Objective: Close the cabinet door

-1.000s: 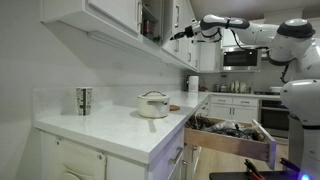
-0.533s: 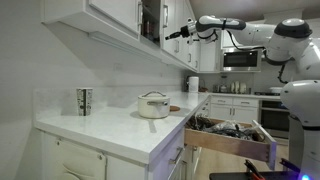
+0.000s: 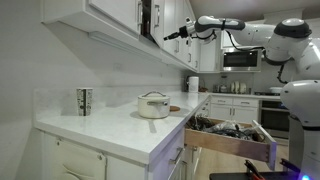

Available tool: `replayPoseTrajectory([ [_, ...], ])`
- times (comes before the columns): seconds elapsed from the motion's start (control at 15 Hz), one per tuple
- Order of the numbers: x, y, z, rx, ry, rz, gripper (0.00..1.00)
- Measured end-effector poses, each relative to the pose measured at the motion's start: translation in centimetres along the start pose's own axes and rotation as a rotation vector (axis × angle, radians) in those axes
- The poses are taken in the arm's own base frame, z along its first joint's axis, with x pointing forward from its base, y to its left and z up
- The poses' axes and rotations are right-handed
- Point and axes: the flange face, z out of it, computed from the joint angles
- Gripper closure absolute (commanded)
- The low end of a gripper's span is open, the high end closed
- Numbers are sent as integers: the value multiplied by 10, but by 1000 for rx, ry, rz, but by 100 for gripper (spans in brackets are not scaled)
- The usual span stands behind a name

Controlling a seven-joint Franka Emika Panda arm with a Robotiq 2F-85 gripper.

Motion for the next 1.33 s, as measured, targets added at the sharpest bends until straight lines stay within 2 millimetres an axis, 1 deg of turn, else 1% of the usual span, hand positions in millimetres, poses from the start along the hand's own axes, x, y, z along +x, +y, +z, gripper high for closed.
replayPoseTrajectory([
  [0.07, 0, -1, 1, 1, 1, -18, 100],
  [0.13, 0, -1, 1, 0, 3, -33, 74],
  [0.2, 1, -1, 1, -4, 7, -42, 99],
  [0.27, 1, 0, 0, -9, 11, -53, 68],
  [0.33, 1, 0, 0, -16, 16, -59, 67],
  [0.4, 1, 1, -1, -23, 21, -63, 60],
  [0.73, -3, 11, -10, -61, 29, -72, 23],
  [0.87, -12, 22, -21, -86, 2, -76, 8],
  [0.93, -18, 30, -29, -100, -29, -83, 0],
  [1.07, -31, 48, -53, -124, -106, -93, 0],
  [1.27, -50, 78, -98, -159, -239, -98, 0],
  [1.33, -53, 85, -110, -171, -271, -99, 0],
])
